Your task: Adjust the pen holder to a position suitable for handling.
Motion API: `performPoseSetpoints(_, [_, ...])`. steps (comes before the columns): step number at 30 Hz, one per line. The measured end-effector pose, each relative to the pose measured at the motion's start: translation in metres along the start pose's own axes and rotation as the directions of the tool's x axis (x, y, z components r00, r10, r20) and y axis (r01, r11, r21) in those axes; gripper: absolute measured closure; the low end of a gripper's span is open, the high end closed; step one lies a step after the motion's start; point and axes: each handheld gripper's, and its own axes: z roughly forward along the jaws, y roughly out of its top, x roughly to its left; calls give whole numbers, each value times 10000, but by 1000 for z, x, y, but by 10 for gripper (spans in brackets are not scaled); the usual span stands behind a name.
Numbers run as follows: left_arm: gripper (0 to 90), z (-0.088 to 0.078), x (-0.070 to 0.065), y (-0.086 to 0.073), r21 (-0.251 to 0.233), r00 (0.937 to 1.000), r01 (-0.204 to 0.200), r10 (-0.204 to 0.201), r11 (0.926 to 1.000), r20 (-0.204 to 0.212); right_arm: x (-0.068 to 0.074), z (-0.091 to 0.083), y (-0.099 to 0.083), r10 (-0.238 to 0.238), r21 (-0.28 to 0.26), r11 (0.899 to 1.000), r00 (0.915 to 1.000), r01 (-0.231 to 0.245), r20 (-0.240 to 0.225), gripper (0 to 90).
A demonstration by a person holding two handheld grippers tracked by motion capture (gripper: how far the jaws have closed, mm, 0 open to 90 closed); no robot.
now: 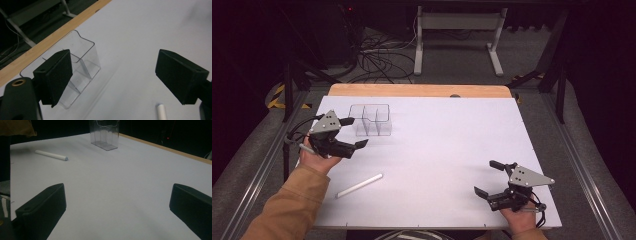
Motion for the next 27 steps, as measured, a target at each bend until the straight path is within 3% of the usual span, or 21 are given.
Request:
performPoseSetpoints(6, [189, 12, 18, 3, 787, 9999, 160, -164, 9968, 45, 0, 1, -1, -10, 70, 10000, 10000, 10, -75, 13])
performPoseSetpoints(14, [218, 27, 34, 8, 1675, 9997, -123, 155, 9858, -177, 1, 0, -1, 6, 84, 10000, 9999, -5, -103, 13])
performPoseSetpoints(20, [237, 41, 44, 12, 2514, 9977, -461, 570, 9668, -362, 0, 0, -2, 14, 112, 9999, 9999, -12, -129, 14])
performPoseSetpoints(21, [238, 41, 44, 12, 2514, 9977, -461, 570, 9668, -362, 0, 0, -2, 14, 112, 9999, 9999, -12, -129, 14])
performPoseSetpoints(23, [242, 50, 47, 12, 2949, 9966, -561, 714, 9539, -414, 1, 0, -2, -3, 125, 9999, 9999, 5, -150, 13])
performPoseSetpoints(24, [244, 50, 47, 12, 2949, 9966, -561, 714, 9539, -414, 1, 0, -2, -3, 125, 9999, 9999, 5, -150, 13])
performPoseSetpoints(25, [245, 55, 49, 11, 3136, 9962, -566, 744, 9479, -451, 1, 0, -2, -4, 141, 9999, 9999, 6, -160, 14])
performPoseSetpoints(27, [246, 60, 49, 11, 3251, 9967, -485, 671, 9444, -461, 0, 0, -2, -17, 128, 9999, 9998, 19, -183, 14])
